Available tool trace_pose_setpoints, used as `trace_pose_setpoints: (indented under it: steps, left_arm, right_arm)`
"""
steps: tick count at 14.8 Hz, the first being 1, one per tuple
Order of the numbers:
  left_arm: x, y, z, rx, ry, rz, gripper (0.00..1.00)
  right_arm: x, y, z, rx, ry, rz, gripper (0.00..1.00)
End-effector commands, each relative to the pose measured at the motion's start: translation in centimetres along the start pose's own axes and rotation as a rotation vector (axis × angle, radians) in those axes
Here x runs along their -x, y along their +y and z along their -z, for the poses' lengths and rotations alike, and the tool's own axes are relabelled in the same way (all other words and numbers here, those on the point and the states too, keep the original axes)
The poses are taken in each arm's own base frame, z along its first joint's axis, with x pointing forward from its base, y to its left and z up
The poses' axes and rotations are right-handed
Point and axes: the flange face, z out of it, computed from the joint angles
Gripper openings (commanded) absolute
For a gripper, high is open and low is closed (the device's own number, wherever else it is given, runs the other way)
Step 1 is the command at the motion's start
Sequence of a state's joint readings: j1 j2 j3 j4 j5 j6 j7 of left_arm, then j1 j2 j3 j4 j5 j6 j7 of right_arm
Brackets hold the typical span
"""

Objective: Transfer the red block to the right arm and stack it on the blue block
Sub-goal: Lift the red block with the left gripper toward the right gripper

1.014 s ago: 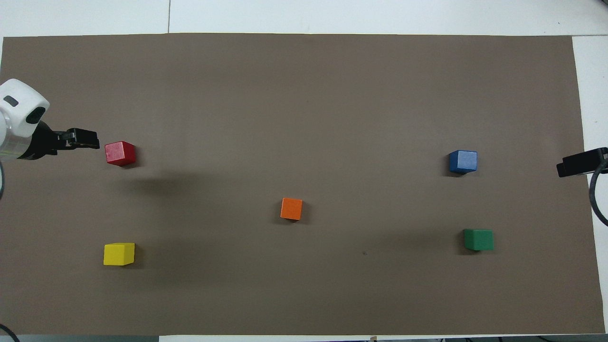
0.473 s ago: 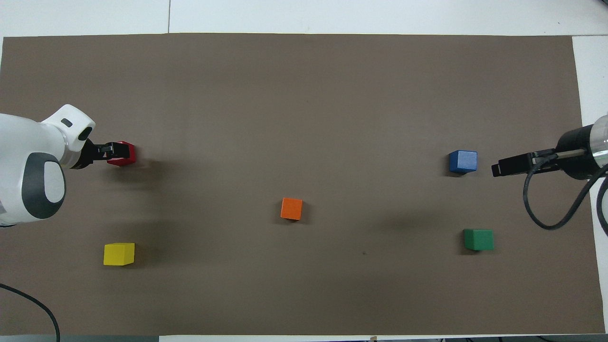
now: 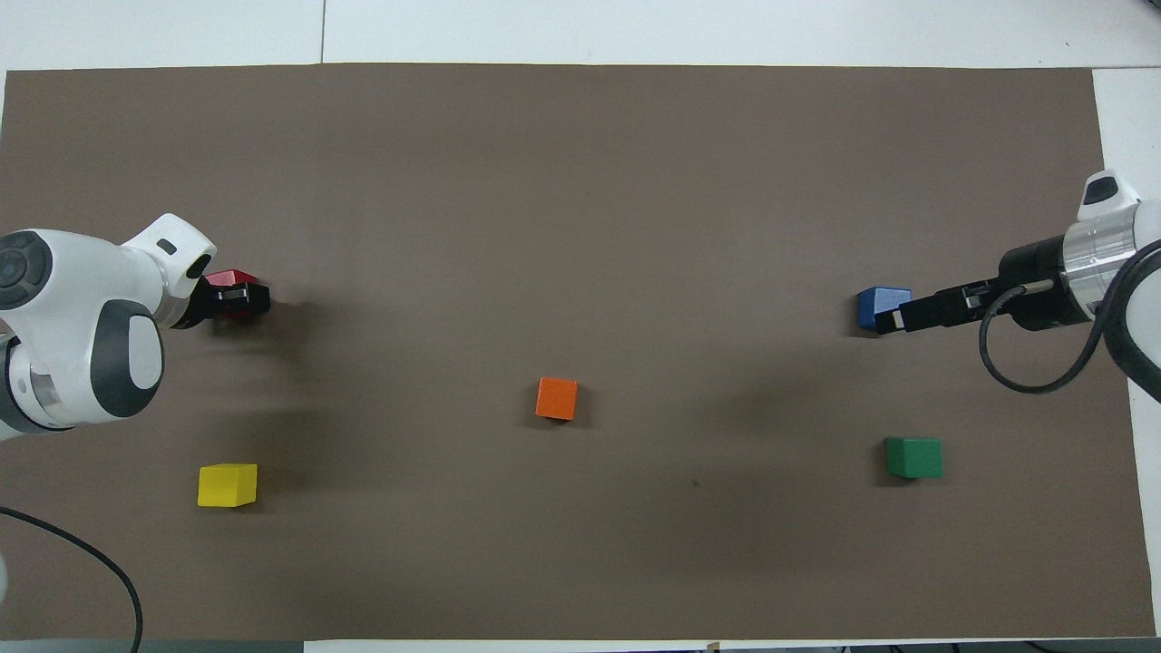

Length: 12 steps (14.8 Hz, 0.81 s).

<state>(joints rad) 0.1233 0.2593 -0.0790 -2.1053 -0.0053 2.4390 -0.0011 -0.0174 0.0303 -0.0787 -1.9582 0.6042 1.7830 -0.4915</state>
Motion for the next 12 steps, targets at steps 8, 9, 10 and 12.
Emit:
trace_pose_setpoints:
  steps: [8, 9, 10, 12]
  left_arm:
    - [0.1, 9.4, 17.7, 0.189, -0.324, 0.743, 0.00]
    - [2.0, 11.7, 20.7, 0.213, -0.359, 0.779, 0.00]
    - [3.6, 13.7, 23.3, 0.248, -0.392, 0.811, 0.00]
    - [6.4, 16.8, 27.5, 0.317, -0.503, 0.973, 0.00]
  right_arm:
    - [-0.9, 0.7, -10.4, -0.690, 0.083, 0.109, 1.00]
    - [-1.2, 0.5, -11.3, -0.736, 0.102, 0.136, 1.00]
    - [-1.4, -0.1, -11.5, -0.774, 0.110, 0.138, 1.00]
    - [-1.9, -1.2, -14.1, -0.934, 0.106, 0.110, 1.00]
